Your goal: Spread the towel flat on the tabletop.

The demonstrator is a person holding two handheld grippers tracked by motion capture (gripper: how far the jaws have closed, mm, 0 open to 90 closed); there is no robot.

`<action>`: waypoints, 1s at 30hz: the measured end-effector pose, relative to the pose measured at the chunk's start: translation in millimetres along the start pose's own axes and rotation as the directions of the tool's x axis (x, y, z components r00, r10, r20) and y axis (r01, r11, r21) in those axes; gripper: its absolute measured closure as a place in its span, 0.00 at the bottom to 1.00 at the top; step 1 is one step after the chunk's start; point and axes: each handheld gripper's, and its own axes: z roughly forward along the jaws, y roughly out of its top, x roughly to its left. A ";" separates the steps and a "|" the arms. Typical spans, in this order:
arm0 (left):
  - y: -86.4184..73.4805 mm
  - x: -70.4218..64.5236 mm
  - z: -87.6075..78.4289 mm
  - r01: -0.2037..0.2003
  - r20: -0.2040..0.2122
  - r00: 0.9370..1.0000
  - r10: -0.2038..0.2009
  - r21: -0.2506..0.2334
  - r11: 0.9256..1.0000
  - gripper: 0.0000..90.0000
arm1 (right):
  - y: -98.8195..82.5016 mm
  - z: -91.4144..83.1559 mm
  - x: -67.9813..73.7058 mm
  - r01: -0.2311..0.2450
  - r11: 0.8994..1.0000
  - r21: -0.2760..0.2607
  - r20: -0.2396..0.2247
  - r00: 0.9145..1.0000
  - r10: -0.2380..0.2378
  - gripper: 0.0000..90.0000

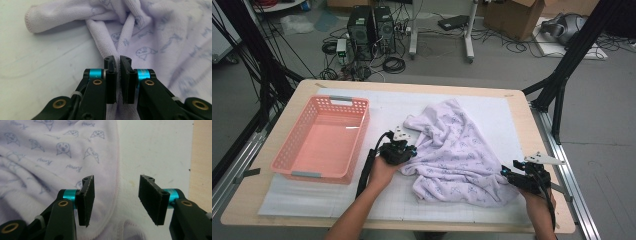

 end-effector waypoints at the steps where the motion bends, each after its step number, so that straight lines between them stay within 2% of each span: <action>1: -2.9 1.1 -6.5 0.002 0.006 1.000 -0.002 -0.006 1.000 0.93 | 3.3 2.9 0.8 0.006 1.000 0.000 0.003 1.000 -0.006 0.52; 3: -10.6 3.0 -17.8 0.018 0.014 1.000 -0.018 -0.030 0.999 0.93 | 11.8 11.2 4.0 0.009 1.000 0.002 -0.002 1.000 -0.009 0.52; 5: -18.6 4.7 -25.3 0.027 0.017 1.000 -0.027 -0.035 0.999 0.92 | 20.8 24.6 8.2 0.031 0.999 0.016 -0.004 1.000 -0.030 0.52; 7: -27.0 5.5 -29.0 0.057 0.022 0.998 -0.056 -0.043 0.997 0.92 | 27.6 42.2 12.8 0.040 0.998 0.057 -0.015 0.999 -0.039 0.52; 10: -35.2 5.0 -32.0 0.068 0.040 0.997 -0.067 -0.047 0.997 0.92 | 31.1 66.0 17.5 0.059 0.988 0.144 0.008 0.998 -0.061 0.53; 11: -37.0 3.9 -32.7 0.075 0.043 0.996 -0.073 -0.054 0.996 0.92 | 31.3 68.4 17.2 0.045 0.989 0.140 0.007 0.999 -0.046 0.57; 13: -38.9 2.7 -33.9 0.077 0.050 0.996 -0.074 -0.059 0.995 0.92 | 31.5 66.8 15.3 0.032 0.990 0.140 -0.020 0.999 -0.030 0.70; 14: -39.5 2.3 -34.4 0.077 0.051 0.996 -0.074 -0.060 0.995 0.92 | 31.0 64.8 15.1 0.036 0.989 0.146 -0.036 0.999 -0.031 0.87; 15: -40.5 1.8 -34.9 0.083 0.056 0.995 -0.079 -0.063 0.995 0.92 | 30.2 61.9 15.4 0.041 0.987 0.157 -0.065 0.997 -0.031 0.94; 16: -41.5 1.5 -35.9 0.094 0.061 0.994 -0.090 -0.064 0.994 0.92 | 28.9 59.2 17.0 0.065 0.984 0.165 -0.059 0.997 -0.056 0.95; 18: -44.4 -0.1 -39.2 0.115 0.073 0.991 -0.110 -0.072 0.991 0.92 | 25.7 50.6 18.9 0.082 0.979 0.189 -0.053 0.996 -0.073 0.96; 20: -46.2 -3.7 -43.0 0.115 0.079 0.991 -0.109 -0.076 0.990 0.92 | 18.6 39.9 20.8 0.105 0.974 0.199 -0.045 0.994 -0.098 0.96; 24: -48.5 -9.2 -46.3 0.109 0.096 0.990 -0.102 -0.072 0.991 0.92 | 3.1 15.3 20.8 0.107 0.972 0.211 -0.072 0.993 -0.094 0.96; 26: -49.3 -13.0 -46.8 0.102 0.105 0.990 -0.095 -0.066 0.993 0.91 | -4.4 4.6 22.6 0.113 0.967 0.229 -0.081 0.992 -0.097 0.96; 29: -49.5 -16.8 -47.6 0.087 0.110 0.991 -0.079 -0.066 0.994 0.90 | -9.4 -4.4 25.2 0.130 0.960 0.249 -0.092 0.990 -0.110 0.95; 30: -49.6 -16.7 -47.6 0.093 0.103 0.991 -0.086 -0.071 0.993 0.87 | -9.4 -5.8 25.9 0.139 0.958 0.250 -0.102 0.988 -0.117 0.94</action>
